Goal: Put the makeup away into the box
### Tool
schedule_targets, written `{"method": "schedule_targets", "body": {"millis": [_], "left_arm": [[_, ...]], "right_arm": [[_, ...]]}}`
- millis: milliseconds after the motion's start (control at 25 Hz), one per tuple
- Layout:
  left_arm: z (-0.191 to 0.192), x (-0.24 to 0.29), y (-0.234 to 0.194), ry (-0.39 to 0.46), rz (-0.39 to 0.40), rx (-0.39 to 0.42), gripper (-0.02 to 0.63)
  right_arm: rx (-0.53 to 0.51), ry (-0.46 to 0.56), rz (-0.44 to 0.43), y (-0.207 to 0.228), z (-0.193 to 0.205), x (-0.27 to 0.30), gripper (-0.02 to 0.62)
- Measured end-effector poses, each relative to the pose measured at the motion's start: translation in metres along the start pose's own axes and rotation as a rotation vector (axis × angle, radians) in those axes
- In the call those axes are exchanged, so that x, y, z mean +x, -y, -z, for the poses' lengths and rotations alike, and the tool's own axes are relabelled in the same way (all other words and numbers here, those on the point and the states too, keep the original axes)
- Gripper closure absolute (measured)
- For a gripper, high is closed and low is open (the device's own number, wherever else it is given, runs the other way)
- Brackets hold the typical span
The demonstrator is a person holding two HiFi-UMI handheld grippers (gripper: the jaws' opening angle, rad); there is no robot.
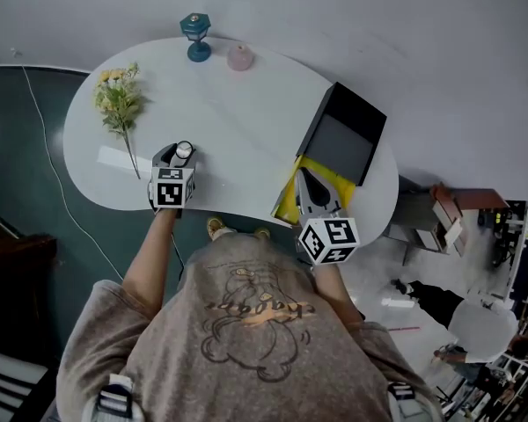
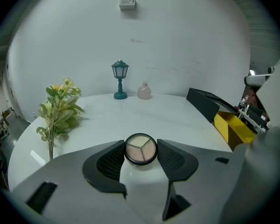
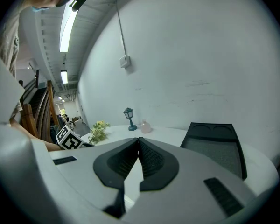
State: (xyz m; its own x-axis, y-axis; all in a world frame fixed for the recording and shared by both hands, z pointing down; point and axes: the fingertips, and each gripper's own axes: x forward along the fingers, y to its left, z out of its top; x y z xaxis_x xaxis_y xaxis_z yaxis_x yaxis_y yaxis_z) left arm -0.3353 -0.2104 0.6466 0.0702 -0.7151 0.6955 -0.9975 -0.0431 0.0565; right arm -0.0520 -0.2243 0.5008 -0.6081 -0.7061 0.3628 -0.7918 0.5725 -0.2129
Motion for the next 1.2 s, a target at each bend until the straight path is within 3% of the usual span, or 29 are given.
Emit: {"method": "schedule_targets", "body": {"millis": [520, 800, 1200], "left_arm": [[-0.079, -0.028, 0.074, 0.164, 0.082, 0.064, 0.368], [-0.115, -0.042, 0.142, 0.225, 0.204, 0.088, 0.368], [-0.138, -0.050, 0.229, 0.264, 0.361, 0.152, 0.369]], "right_arm": [[0.027, 0.047, 0.058, 0.045, 0.001, -0.048, 0.592], [0.041, 0.080, 0.104, 0.074, -0.001, -0.073, 0.592], [0.075, 0.112, 0.183, 0.104, 0.005, -0.110, 0.592]]}}
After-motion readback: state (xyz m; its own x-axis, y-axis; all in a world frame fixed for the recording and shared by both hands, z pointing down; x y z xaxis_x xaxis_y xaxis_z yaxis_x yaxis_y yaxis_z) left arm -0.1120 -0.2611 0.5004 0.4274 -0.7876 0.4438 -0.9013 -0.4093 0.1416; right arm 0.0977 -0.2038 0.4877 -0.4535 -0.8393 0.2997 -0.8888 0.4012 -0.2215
